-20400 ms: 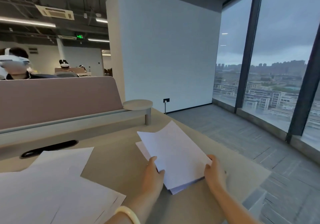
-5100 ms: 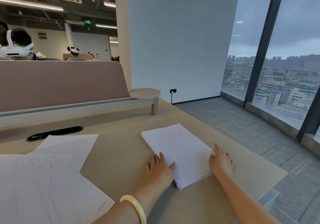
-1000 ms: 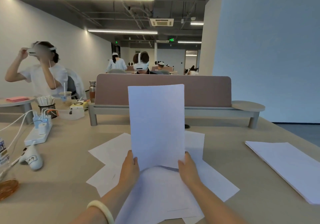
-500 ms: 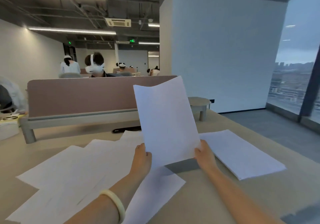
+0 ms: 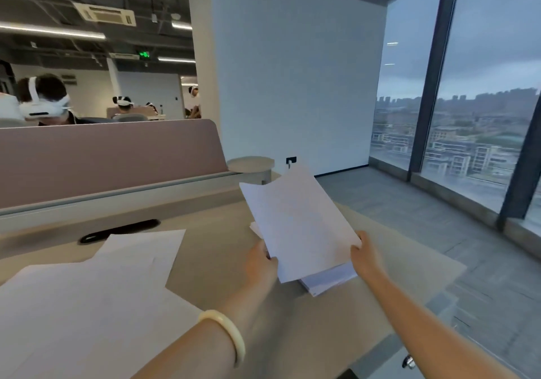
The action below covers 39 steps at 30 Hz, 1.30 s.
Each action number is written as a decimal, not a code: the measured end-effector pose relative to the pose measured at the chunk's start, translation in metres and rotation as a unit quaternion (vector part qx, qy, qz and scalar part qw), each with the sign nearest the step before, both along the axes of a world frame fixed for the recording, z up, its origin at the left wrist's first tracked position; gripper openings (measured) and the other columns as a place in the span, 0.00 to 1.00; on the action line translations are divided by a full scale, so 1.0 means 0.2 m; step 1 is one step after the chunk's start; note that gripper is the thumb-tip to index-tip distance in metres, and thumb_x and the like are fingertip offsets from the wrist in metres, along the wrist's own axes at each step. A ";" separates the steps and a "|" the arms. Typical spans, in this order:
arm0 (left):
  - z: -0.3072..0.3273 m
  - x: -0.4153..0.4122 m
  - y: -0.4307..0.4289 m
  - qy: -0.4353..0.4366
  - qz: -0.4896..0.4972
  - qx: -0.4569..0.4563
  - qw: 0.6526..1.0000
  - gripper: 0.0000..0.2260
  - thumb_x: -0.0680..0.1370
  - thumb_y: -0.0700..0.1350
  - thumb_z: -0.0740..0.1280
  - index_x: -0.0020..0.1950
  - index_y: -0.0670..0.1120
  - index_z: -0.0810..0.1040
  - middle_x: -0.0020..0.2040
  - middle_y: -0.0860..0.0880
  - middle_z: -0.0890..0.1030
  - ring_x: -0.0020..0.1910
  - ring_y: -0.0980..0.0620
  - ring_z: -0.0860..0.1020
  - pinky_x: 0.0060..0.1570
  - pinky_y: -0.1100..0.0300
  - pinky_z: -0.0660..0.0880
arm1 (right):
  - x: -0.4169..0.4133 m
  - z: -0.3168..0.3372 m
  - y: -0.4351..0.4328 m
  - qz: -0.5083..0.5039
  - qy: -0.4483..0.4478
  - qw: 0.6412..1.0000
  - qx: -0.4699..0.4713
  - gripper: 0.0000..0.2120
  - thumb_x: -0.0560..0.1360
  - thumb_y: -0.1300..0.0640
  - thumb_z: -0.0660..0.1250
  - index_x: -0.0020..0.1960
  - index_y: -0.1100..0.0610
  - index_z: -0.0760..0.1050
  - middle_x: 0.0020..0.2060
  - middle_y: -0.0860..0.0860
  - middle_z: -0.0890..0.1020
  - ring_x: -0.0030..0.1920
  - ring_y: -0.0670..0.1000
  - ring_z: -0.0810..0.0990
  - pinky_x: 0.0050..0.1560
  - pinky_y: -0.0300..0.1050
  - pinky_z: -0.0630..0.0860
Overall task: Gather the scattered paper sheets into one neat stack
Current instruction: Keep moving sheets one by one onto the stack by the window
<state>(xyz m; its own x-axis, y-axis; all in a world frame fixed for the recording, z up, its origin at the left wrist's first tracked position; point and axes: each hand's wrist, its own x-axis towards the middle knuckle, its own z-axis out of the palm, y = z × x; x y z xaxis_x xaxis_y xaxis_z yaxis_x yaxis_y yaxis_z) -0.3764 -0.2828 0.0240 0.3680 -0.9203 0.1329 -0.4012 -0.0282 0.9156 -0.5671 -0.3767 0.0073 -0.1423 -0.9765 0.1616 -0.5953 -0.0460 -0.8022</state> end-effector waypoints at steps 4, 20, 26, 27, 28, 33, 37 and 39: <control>-0.06 -0.13 -0.10 0.010 -0.025 -0.004 1.000 0.15 0.76 0.32 0.59 0.59 0.47 0.69 0.43 0.49 0.74 0.41 0.54 0.71 0.33 0.70 0.65 | -0.11 -0.07 -0.11 -0.029 0.007 1.000 0.002 0.16 0.75 0.68 0.55 0.61 0.60 0.70 0.56 0.61 0.79 0.55 0.61 0.77 0.58 0.53 0.72; -0.24 -0.23 -0.22 -0.109 -0.025 0.089 0.990 0.32 0.78 0.43 0.62 0.77 0.48 0.49 0.58 0.42 0.76 0.56 0.48 0.76 0.54 0.60 0.73 | -0.18 -0.20 -0.23 -0.055 0.213 0.976 -0.007 0.24 0.76 0.67 0.54 0.69 0.52 0.66 0.65 0.53 0.73 0.65 0.57 0.67 0.63 0.50 0.62; -0.25 -0.22 -0.21 -0.163 -0.028 0.095 0.982 0.29 0.78 0.47 0.63 0.76 0.49 0.54 0.58 0.44 0.77 0.56 0.48 0.76 0.56 0.57 0.74 | -0.19 -0.20 -0.23 -0.052 0.229 0.972 0.022 0.24 0.79 0.62 0.53 0.74 0.51 0.58 0.69 0.53 0.66 0.68 0.57 0.63 0.67 0.51 0.60; -0.25 -0.22 -0.20 -0.185 -0.026 0.098 0.977 0.29 0.77 0.49 0.63 0.75 0.49 0.55 0.59 0.45 0.76 0.57 0.48 0.75 0.56 0.57 0.74 | -0.19 -0.20 -0.23 -0.052 0.232 0.971 0.028 0.25 0.79 0.62 0.52 0.75 0.51 0.56 0.70 0.53 0.65 0.68 0.57 0.62 0.67 0.51 0.59; -0.25 -0.21 -0.20 -0.211 -0.023 0.102 0.972 0.28 0.77 0.50 0.63 0.75 0.50 0.56 0.60 0.46 0.75 0.59 0.48 0.73 0.57 0.56 0.72 | -0.18 -0.19 -0.23 -0.052 0.233 0.971 0.034 0.26 0.79 0.62 0.52 0.75 0.51 0.54 0.71 0.53 0.64 0.69 0.57 0.62 0.68 0.51 0.58; -0.24 -0.19 -0.17 -0.317 0.045 0.136 0.937 0.30 0.77 0.60 0.57 0.75 0.50 0.54 0.70 0.49 0.66 0.68 0.48 0.63 0.64 0.57 0.62 | -0.18 -0.19 -0.23 -0.052 0.215 0.974 0.046 0.27 0.78 0.62 0.51 0.76 0.51 0.52 0.71 0.53 0.65 0.70 0.56 0.62 0.69 0.52 0.57; -0.27 -0.21 -0.17 -0.322 0.029 0.153 0.934 0.31 0.79 0.61 0.51 0.77 0.47 0.49 0.75 0.51 0.61 0.74 0.51 0.56 0.71 0.57 0.54 | -0.19 -0.19 -0.22 -0.050 0.201 0.978 0.039 0.26 0.79 0.61 0.50 0.76 0.53 0.53 0.69 0.54 0.69 0.70 0.57 0.64 0.69 0.52 0.58; -0.27 -0.21 -0.17 -0.325 0.010 0.151 0.934 0.30 0.80 0.60 0.49 0.78 0.46 0.47 0.77 0.50 0.58 0.76 0.51 0.53 0.72 0.56 0.51 | -0.19 -0.20 -0.22 -0.051 0.182 0.981 0.030 0.25 0.79 0.61 0.51 0.76 0.53 0.54 0.68 0.54 0.71 0.69 0.57 0.64 0.69 0.52 0.58</control>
<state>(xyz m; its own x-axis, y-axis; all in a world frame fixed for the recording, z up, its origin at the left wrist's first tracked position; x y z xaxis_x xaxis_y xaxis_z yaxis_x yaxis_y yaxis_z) -0.4178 -0.3163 -0.0309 0.3177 -0.9457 0.0690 -0.8655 -0.2595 0.4284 -0.6055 -0.4203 -0.0330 -0.1827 -0.9698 0.1618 -0.8423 0.0695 -0.5346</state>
